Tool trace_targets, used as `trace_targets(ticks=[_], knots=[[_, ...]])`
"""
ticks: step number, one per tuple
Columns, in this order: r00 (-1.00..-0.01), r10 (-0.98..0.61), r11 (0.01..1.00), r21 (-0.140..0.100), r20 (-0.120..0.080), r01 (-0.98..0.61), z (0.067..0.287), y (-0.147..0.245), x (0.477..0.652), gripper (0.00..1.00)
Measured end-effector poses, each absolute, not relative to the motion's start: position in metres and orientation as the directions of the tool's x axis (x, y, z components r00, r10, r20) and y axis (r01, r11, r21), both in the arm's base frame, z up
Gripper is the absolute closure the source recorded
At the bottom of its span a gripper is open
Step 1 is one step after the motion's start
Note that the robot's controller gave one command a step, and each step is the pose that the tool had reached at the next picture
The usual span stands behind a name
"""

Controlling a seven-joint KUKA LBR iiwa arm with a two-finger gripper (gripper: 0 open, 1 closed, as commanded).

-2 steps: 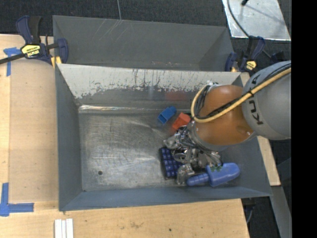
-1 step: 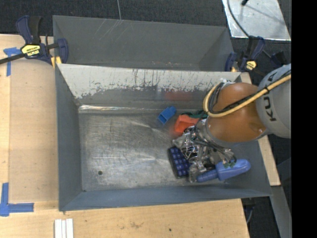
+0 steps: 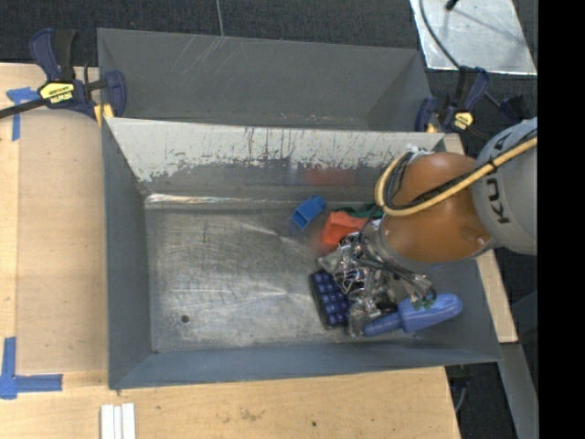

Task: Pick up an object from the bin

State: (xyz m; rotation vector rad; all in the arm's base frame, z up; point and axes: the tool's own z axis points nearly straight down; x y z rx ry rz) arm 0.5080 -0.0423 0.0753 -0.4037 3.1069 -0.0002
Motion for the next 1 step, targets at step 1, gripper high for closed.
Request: trace_targets(ticks=[1], knots=[[-0.971,-0.239,0.971,0.0,-0.002,-0.239,0.1925,-0.067,0.4944,1.0]])
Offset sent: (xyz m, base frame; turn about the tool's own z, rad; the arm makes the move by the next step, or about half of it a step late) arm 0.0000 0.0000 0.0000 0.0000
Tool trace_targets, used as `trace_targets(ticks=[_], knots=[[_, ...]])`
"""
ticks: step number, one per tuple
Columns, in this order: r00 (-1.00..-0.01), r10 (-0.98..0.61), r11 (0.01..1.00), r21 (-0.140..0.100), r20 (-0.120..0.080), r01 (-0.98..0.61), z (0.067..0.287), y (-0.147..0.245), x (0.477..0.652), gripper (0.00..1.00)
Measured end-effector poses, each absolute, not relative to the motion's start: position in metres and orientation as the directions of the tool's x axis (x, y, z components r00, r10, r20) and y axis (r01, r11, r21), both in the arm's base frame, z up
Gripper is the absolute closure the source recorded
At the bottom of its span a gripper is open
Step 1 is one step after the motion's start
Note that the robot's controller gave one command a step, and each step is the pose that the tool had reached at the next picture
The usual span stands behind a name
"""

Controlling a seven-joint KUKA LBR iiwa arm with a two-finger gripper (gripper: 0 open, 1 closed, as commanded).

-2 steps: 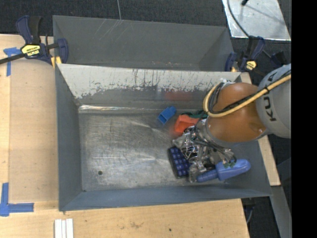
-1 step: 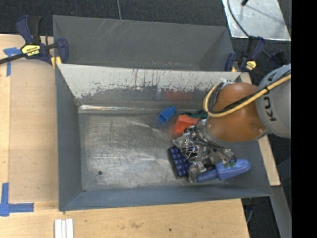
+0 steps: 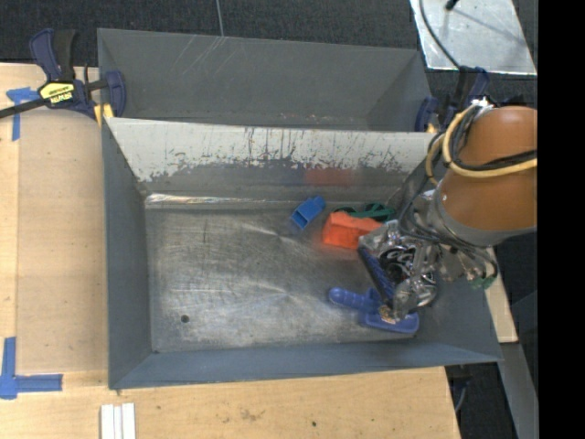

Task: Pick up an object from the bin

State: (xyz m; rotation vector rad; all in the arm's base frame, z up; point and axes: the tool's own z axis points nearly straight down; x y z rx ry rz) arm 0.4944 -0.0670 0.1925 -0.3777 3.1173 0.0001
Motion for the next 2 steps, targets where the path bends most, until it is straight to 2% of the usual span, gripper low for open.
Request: trace_targets(ticks=[1,2], knots=[[-0.971,-0.238,0.971,0.0,-0.001,-0.238,0.193,-0.067,0.494,1.0],[-0.969,-0.246,0.969,0.0,-0.002,-0.246,0.243,-0.074,0.493,1.0]])
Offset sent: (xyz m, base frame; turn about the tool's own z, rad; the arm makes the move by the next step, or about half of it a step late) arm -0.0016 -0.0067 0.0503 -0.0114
